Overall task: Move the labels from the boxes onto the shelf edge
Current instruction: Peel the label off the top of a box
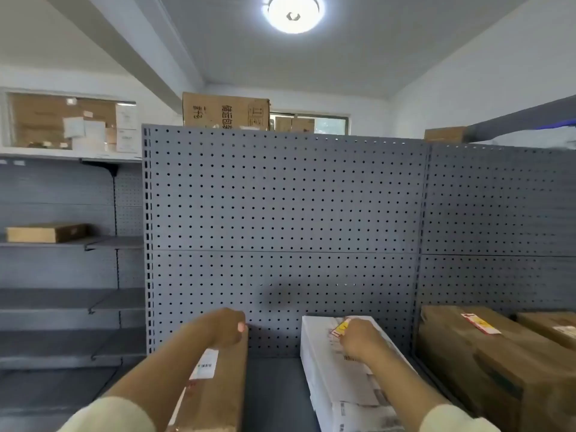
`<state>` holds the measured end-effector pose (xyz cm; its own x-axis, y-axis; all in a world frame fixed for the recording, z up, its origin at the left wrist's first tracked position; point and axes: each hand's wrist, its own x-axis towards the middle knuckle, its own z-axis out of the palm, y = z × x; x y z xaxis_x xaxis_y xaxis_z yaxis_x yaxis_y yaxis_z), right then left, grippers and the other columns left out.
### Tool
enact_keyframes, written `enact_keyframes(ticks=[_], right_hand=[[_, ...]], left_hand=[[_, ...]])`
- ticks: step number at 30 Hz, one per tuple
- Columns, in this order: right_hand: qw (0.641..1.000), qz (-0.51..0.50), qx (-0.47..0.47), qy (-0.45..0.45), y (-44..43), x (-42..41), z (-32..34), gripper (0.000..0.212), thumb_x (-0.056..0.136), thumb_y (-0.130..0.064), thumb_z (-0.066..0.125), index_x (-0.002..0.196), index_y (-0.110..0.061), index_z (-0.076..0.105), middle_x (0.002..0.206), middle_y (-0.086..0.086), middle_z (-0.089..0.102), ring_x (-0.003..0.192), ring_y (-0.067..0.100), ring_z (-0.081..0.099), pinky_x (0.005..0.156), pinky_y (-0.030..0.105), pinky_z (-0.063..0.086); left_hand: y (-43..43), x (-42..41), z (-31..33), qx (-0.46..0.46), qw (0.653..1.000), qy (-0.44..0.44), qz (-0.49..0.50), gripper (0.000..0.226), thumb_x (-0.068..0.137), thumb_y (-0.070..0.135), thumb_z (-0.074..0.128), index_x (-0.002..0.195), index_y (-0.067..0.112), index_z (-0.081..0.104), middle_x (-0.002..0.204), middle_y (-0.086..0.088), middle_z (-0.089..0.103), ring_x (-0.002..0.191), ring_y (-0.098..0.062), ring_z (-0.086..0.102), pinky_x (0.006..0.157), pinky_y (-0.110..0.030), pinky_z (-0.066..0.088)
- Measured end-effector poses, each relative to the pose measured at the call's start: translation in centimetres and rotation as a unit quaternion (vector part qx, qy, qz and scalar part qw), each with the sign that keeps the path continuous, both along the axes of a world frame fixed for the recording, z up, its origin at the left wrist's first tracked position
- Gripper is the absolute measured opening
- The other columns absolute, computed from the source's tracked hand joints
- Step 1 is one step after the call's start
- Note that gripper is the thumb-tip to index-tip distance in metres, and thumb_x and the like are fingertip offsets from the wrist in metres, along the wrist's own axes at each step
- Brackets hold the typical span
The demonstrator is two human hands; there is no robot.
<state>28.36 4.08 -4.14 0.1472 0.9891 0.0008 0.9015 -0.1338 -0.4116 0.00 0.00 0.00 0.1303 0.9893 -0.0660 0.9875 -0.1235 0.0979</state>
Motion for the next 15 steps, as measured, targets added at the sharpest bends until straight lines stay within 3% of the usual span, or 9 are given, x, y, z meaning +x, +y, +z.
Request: enact_keyframes(ticks=[6,8,11,13,15], right_hand=[[0.993,-0.094,0.001,0.073,2.1,1.7,-0.7,0.016,0.088,-0.023,0.06,0.096,-0.011,0.065,0.102,0.008,0.067,0.087,0.025,0.062,0.061,0.024,0.041],[0.989,-0.115,0.003,0.093,2.9,1.4,-0.7,0.024,0.089,-0.028,0.057,0.099,-0.007,0.065,0.1,0.01,0.064,0.095,0.028,0.062,0.065,0.025,0.042],[0.988,-0.128,-0.02,0.089,4.6,0.5,-0.6,0.046,0.087,-0.046,0.057,0.117,-0.012,0.063,0.125,0.01,0.061,0.114,0.029,0.057,0.076,0.028,0.045],[0.985,-0.152,-0.044,0.075,5.7,0.1,-1.1,0.058,0.079,-0.058,0.061,0.117,-0.014,0.063,0.121,0.01,0.062,0.11,0.029,0.058,0.077,0.031,0.047],[0.981,-0.166,-0.064,0.071,7.4,0.0,-1.9,0.057,0.073,-0.06,0.064,0.105,-0.014,0.067,0.109,0.008,0.068,0.099,0.027,0.063,0.067,0.028,0.047]], left_hand=[[1.7,-1.6,-2.4,-0.008,0.999,0.011,0.039,0.037,0.097,0.023,0.047,0.134,0.02,0.051,0.136,-0.006,0.056,0.121,-0.026,0.057,0.103,-0.039,0.046],[2.0,-2.3,-3.1,-0.003,0.998,0.017,0.055,0.036,0.095,0.029,0.05,0.131,0.026,0.054,0.135,-0.003,0.059,0.119,-0.025,0.059,0.103,-0.042,0.047],[2.7,-3.3,-4.1,0.013,0.996,0.027,0.081,0.037,0.094,0.032,0.052,0.131,0.029,0.055,0.133,-0.002,0.061,0.117,-0.024,0.061,0.103,-0.041,0.048],[2.9,-3.6,-4.5,0.014,0.996,0.027,0.087,0.034,0.093,0.031,0.052,0.126,0.029,0.058,0.128,-0.001,0.065,0.112,-0.023,0.063,0.1,-0.04,0.051],[3.0,-3.7,-4.6,0.015,0.996,0.023,0.088,0.031,0.093,0.03,0.051,0.123,0.028,0.059,0.125,0.0,0.066,0.109,-0.023,0.064,0.098,-0.04,0.052]])
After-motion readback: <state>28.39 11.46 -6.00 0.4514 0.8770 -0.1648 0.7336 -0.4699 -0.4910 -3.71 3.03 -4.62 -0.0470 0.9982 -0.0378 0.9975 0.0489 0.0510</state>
